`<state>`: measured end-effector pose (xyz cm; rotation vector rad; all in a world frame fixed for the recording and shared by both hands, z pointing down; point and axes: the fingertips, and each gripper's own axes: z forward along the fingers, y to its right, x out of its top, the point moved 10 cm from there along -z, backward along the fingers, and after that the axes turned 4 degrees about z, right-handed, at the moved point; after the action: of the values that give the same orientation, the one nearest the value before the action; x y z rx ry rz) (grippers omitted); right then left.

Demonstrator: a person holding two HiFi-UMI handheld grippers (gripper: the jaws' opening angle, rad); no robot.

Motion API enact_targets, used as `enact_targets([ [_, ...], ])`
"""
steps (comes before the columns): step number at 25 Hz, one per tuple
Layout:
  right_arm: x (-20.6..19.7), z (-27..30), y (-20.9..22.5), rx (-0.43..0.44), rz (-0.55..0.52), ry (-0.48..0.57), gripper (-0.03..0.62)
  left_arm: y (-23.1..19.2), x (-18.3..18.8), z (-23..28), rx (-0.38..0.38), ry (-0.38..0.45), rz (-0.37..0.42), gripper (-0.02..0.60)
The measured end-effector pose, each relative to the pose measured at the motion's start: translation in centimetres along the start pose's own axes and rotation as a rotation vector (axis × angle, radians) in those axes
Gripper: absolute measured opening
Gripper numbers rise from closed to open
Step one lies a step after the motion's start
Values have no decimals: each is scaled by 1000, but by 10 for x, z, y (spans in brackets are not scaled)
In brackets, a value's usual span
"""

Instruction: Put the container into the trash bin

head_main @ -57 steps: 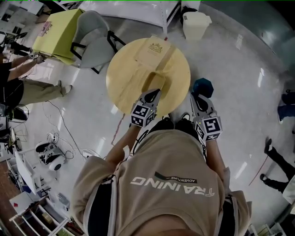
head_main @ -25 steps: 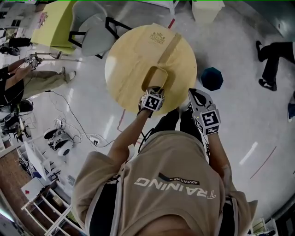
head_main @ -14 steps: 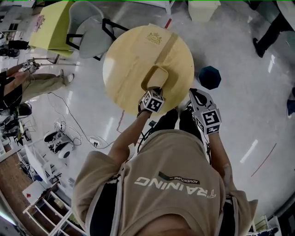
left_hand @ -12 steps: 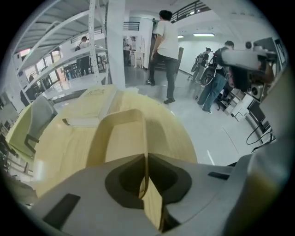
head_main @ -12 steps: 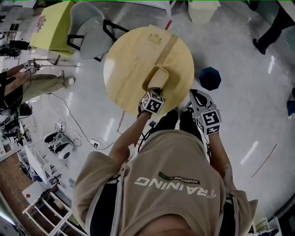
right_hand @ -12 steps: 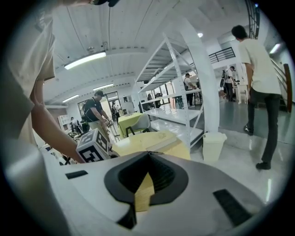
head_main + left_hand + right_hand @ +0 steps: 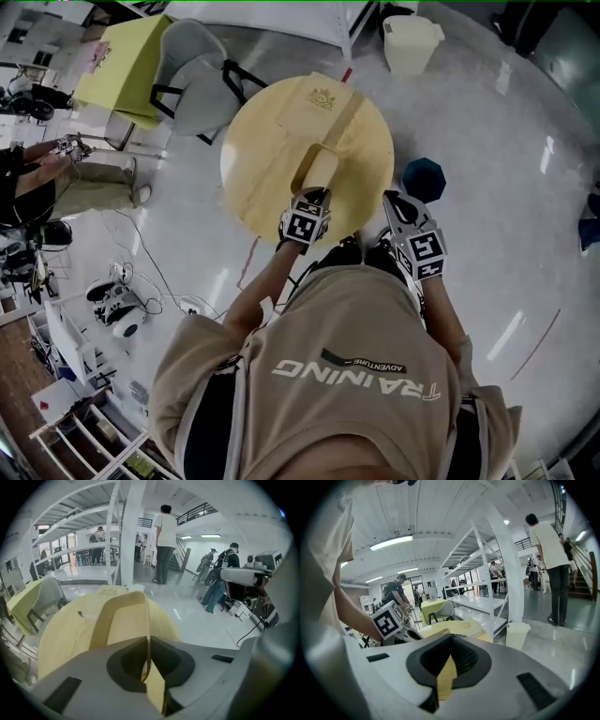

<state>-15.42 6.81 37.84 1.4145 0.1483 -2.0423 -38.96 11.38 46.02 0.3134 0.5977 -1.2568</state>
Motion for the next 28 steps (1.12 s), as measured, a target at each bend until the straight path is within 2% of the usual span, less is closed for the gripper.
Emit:
enact_targets([
  [5,9,-6,-10,-11,-17,25,-2,2,11,-25,1,73,1,18],
  [15,19,-23,-24,-97,-28,68,-2,2,35,-47,-28,164,74,18],
  [28,-2,-60,-31,-276,45,87,-2,18,50,-30,-142,177,200,18],
])
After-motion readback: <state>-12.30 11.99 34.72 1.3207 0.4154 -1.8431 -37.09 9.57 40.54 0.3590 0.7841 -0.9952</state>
